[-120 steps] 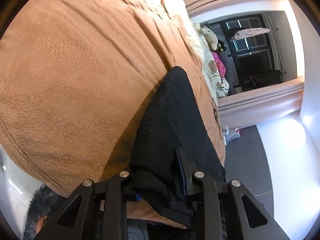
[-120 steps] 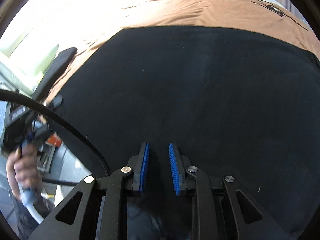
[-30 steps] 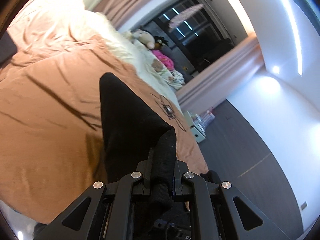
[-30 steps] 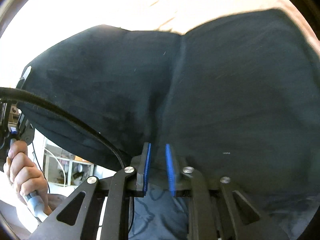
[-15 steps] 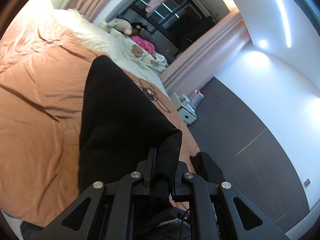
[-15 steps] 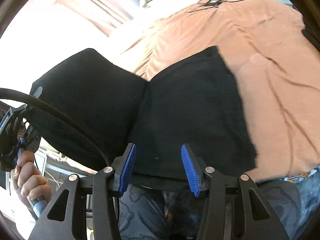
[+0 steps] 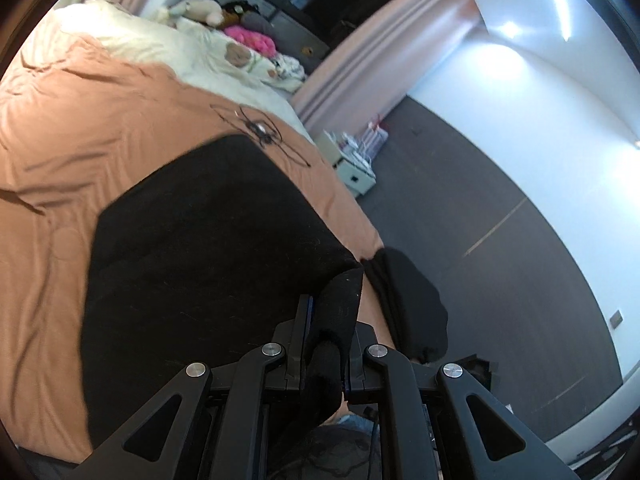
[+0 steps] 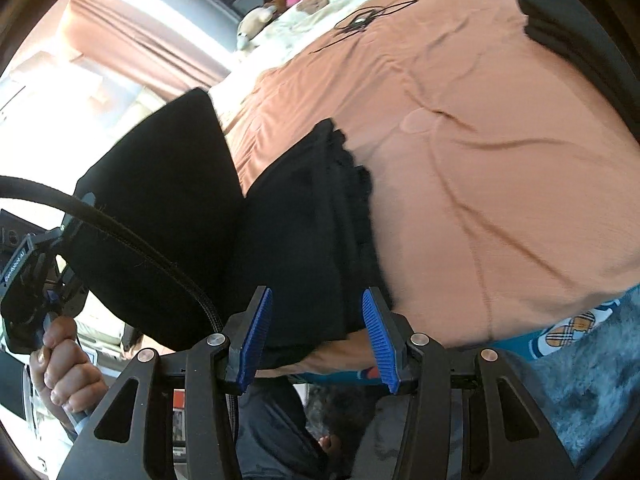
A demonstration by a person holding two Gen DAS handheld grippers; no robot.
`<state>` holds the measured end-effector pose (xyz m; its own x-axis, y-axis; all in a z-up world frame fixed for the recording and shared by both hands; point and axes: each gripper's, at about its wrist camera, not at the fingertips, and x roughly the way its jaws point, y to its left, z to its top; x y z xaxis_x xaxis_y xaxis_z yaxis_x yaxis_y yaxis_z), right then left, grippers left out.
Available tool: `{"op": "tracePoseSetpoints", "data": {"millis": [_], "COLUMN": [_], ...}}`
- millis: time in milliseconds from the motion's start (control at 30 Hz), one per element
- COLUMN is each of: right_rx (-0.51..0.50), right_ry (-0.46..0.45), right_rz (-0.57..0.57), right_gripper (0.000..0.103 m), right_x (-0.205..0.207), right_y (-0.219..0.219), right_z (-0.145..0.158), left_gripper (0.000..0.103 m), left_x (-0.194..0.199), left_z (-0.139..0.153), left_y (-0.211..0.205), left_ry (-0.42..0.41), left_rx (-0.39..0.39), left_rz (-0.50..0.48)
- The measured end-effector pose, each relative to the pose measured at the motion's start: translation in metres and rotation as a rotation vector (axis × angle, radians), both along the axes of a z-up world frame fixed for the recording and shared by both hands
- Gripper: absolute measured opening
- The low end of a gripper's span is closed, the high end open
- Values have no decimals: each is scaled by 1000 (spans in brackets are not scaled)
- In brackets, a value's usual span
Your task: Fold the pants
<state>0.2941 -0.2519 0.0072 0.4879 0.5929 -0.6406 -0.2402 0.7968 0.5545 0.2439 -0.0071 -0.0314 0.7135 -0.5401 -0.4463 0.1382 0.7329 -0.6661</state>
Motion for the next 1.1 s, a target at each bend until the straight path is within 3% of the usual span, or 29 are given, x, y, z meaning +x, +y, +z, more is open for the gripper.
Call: {"op": "tracePoseSetpoints", "data": {"millis": [500,533,600,667,733,1100], "right_rx": [19,19,17,19,22,45], "right_ry": [46,46,42,36,31,17], "right_rz": [-60,-61,-62,-61,-58,-16], "right_gripper": [45,45,45,45,45,45], "right_x": [3,3,3,3,4,12], "right_y": [-32,-33,-34,-33,-31,-17], "right_z": [-13,-13,-11,-8,-6,-6], "left_gripper": [13,16,30,68,80,81], "left_x": [26,26,27,25,19,7], "left_z": [-45,-47,-51,-52,-50,-59], "left_y": [-55,-59,-64,-64,-56,10], "left_ry": [133,154,199,213,195,205], "left_rx": [40,57,72,47,48,33], "left_rz": [-118,-129,-169,-202,-172,-42]}}
